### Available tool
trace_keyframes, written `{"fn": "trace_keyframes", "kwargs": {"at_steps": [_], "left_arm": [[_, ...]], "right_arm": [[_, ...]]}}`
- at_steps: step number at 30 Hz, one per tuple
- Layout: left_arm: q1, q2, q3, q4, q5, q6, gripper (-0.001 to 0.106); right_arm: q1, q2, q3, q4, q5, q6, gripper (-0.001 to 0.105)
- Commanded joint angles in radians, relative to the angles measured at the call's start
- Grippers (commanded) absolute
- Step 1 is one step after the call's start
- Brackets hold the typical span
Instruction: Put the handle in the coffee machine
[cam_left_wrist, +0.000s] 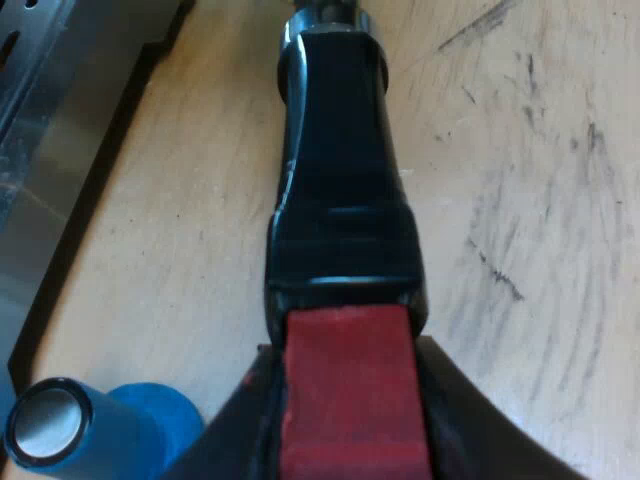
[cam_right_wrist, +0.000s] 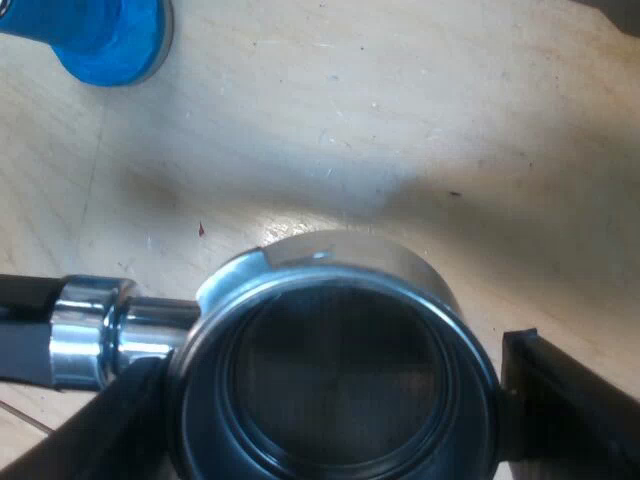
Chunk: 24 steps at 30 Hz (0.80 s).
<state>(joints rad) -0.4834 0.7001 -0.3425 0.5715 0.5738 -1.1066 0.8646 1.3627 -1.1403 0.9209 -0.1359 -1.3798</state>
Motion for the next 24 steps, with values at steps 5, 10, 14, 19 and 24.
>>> {"fn": "trace_keyframes", "kwargs": {"at_steps": [5,10,14,19,24], "left_arm": [[-0.002,0.002,-0.004,-0.009,0.053,0.011,0.0],[-0.002,0.002,-0.004,-0.009,0.053,0.011,0.0],[-0.002,0.002,-0.004,-0.009,0.053,0.011,0.0],[-0.002,0.002,-0.004,-0.009,0.066,0.011,0.0],[-0.002,0.002,-0.004,-0.009,0.093,0.011,0.0]], "right_arm": [[0.001,-0.014,-0.008,-0.011,-0.028,-0.029,0.0],[0.001,-0.014,-0.008,-0.011,-0.035,-0.029,0.012],[0.001,-0.014,-0.008,-0.011,-0.035,-0.021,0.062],[0.001,-0.014,-0.008,-0.026,-0.035,-0.022,0.071],[0.001,-0.014,-0.008,-0.051,-0.031,-0.022,0.071]]}}
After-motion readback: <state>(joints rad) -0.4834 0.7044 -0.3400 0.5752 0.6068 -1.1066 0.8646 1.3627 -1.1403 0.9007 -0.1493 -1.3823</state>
